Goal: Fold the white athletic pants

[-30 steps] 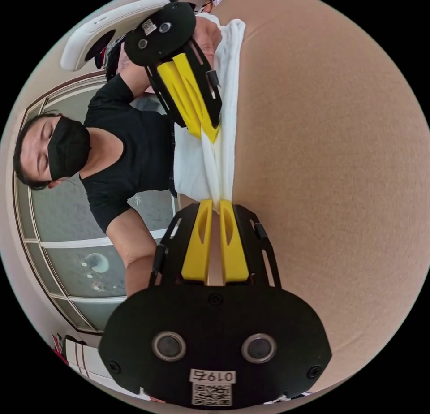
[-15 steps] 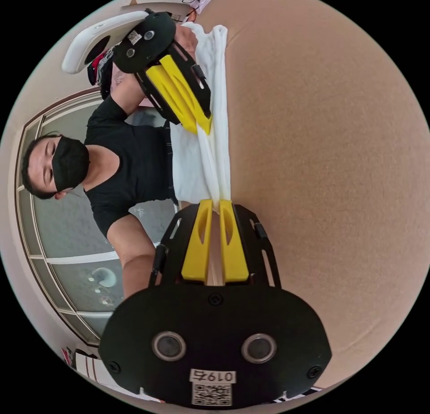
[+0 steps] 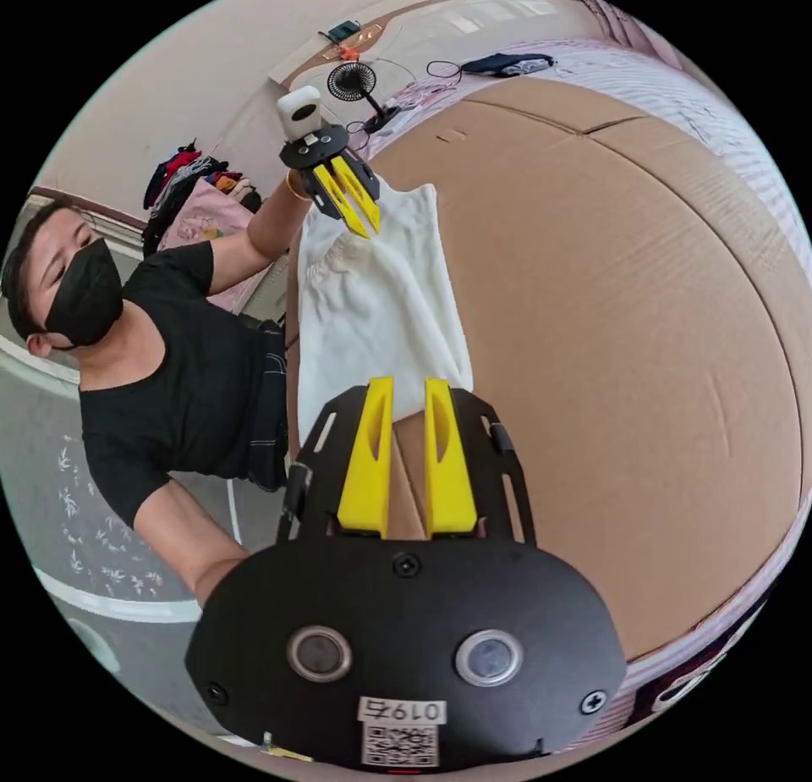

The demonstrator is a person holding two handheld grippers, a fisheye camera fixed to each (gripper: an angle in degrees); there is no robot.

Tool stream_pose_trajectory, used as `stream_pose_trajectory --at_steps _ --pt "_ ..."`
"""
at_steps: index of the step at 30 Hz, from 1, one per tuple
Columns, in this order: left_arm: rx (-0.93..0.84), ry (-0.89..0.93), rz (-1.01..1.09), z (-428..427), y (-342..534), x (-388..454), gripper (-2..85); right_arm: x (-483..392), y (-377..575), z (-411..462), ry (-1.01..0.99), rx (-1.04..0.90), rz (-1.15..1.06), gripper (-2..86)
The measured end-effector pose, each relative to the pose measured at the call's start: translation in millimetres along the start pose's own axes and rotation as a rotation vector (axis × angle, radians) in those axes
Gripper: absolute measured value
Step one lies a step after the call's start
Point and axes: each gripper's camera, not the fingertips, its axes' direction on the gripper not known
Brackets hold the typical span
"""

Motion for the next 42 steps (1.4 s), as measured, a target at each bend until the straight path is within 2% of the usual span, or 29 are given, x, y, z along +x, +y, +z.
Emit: stream_pose_trajectory --at_steps 3,5,7,10,13,14,15,17,19,23,29,35,42 --pt "0.07 -0.116 -0.118 -18 44 53 7.3 -78 50 -2 0.22 0.107 0.089 5.2" --pt "0.199 -0.207 -0.24 -37 80 100 8.1 -145 90 3 0.365 0.219 0.129 2.6" --pt "0.315 -0.287 -0.267 -50 103 146 8.3 -192 118 7 0.471 0.291 0.176 1.6" --pt "0.48 -0.505 -0.217 -58 131 239 7.8 -268 160 6 0.623 0.489 0.211 -0.4" --pt "0.532 -0.785 -0.123 -37 143 331 6.9 -331 186 1 0.772 0.61 0.218 -0.8" --pt "0.485 -0.868 -0.043 -22 141 363 6.5 -351 190 1 0.836 0.6 0.213 -0.9" --pt "0.438 -0.886 0.004 -14 138 377 6.3 -360 192 1 0.862 0.59 0.212 -0.9" --pt "0.23 -0.903 0.144 15 127 419 6.6 -394 200 4 0.905 0.547 0.189 -0.9" --pt "0.154 -0.914 0.203 27 126 444 6.9 -416 207 10 0.893 0.496 0.164 -0.9" --pt "0.095 -0.823 0.301 34 128 498 6.7 -460 222 25 0.87 0.363 0.104 -0.1" --pt "-0.112 -0.86 0.424 63 114 550 6.3 -514 242 23 0.922 0.256 0.053 2.7" --pt "-0.206 -0.894 0.486 78 101 592 4.0 -558 268 -4 1.014 0.278 0.096 -0.4" --pt "-0.241 -0.926 0.477 86 93 622 1.1 -598 298 -23 1.093 0.231 0.167 0.5"
